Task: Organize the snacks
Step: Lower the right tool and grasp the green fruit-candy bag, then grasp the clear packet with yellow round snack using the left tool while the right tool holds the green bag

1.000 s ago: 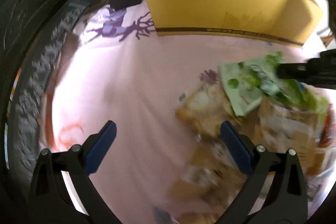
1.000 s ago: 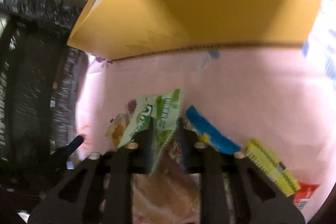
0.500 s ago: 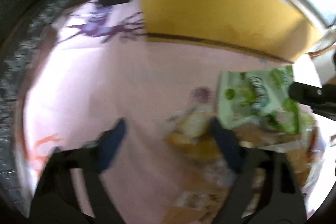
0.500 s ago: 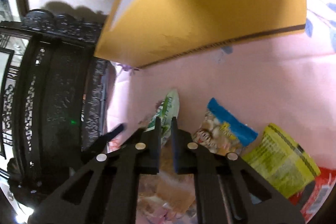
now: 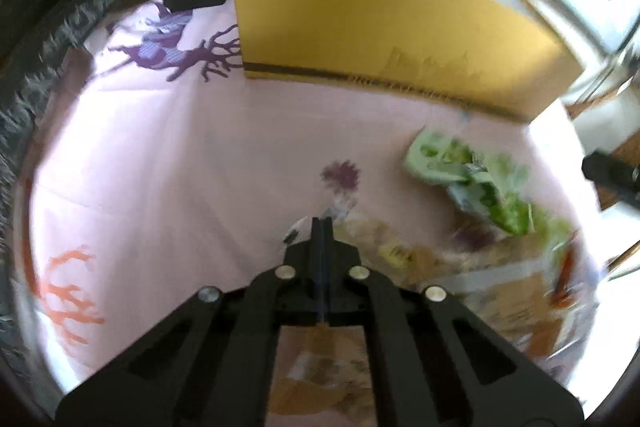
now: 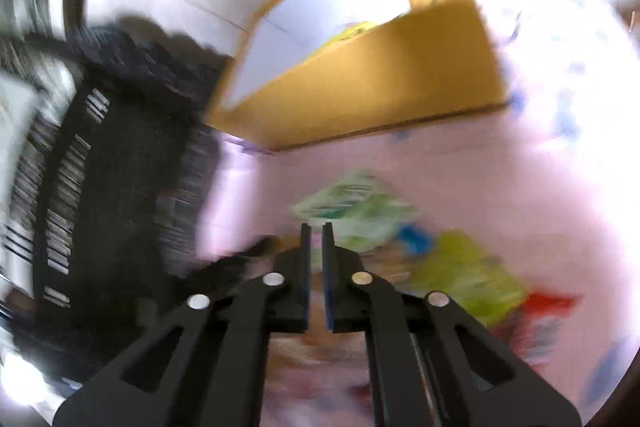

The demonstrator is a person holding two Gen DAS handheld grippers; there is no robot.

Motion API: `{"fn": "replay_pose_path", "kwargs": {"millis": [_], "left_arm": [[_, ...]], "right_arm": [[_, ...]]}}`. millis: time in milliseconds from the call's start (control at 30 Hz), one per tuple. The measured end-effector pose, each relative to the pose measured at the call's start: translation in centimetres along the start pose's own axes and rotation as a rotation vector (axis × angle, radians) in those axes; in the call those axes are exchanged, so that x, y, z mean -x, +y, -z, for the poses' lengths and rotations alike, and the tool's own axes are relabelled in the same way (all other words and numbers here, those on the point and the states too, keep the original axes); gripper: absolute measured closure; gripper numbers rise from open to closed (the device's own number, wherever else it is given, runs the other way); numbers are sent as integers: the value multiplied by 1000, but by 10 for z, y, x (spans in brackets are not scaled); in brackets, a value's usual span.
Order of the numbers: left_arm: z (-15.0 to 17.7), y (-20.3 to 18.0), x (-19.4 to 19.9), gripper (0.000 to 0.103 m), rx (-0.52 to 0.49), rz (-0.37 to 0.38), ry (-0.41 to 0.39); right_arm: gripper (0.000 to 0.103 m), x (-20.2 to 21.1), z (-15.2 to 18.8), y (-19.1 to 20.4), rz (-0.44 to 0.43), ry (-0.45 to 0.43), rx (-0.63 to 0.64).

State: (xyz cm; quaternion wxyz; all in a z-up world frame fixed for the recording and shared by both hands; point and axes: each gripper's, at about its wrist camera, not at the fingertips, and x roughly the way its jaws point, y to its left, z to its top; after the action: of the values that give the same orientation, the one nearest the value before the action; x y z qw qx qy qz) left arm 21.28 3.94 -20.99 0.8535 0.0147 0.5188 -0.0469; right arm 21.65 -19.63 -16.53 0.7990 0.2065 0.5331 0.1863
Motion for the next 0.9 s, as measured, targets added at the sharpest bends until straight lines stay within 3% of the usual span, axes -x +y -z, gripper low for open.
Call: {"fn": "replay_pose_path", "kwargs": {"millis": [33, 67, 100, 133, 167, 233, 367, 400, 500, 567, 600, 700, 733, 767, 833, 900], "left_arm": [[1, 1, 1, 102, 1, -13, -2], [1, 3, 4, 83, 3, -21, -7], [1, 4, 7, 23, 1, -62, -13], [1, 5, 11, 2, -4, -114, -26], [3, 4, 17, 3, -18, -150, -73], [4, 2, 21, 2, -81, -121, -98], [8, -15, 3, 2, -176, -214, 7], [10, -16, 6, 2, -168, -223, -16], [9, -9, 1, 2, 2, -132, 51], [6, -6, -6, 2, 92, -113, 82], [7, -6, -10, 2, 125, -121, 109], [7, 1, -16, 2, 222, -72, 121], [5, 2, -20, 2, 237, -54, 124], [5, 1, -23, 5, 241, -44, 119], [5, -5, -21, 21, 217, -34, 87], [3, -8, -15, 30, 193, -54, 74]], "right_arm": [[37, -2, 0, 5, 70, -2, 42], [14, -3, -1, 14, 115, -16, 107], [7, -4, -2, 24, 133, -28, 176], [5, -5, -2, 32, 152, -33, 239], [1, -9, -2, 43, 178, -33, 323], [1, -31, -4, 64, 202, 13, 475], [1, -72, -18, 69, 202, 102, 463], [1, -81, -23, 71, 203, 108, 463], [1, -117, -29, 76, 223, 221, 529], [1, -136, -25, 74, 270, 286, 569], [1, -140, -27, 68, 251, 296, 535], [6, -137, -30, 50, 227, 261, 441], [12, -132, -30, 46, 224, 232, 434], [24, -129, -29, 45, 245, 216, 431], [29, -122, -26, 42, 251, 191, 410], [33, -113, -23, 43, 251, 156, 405]]}}
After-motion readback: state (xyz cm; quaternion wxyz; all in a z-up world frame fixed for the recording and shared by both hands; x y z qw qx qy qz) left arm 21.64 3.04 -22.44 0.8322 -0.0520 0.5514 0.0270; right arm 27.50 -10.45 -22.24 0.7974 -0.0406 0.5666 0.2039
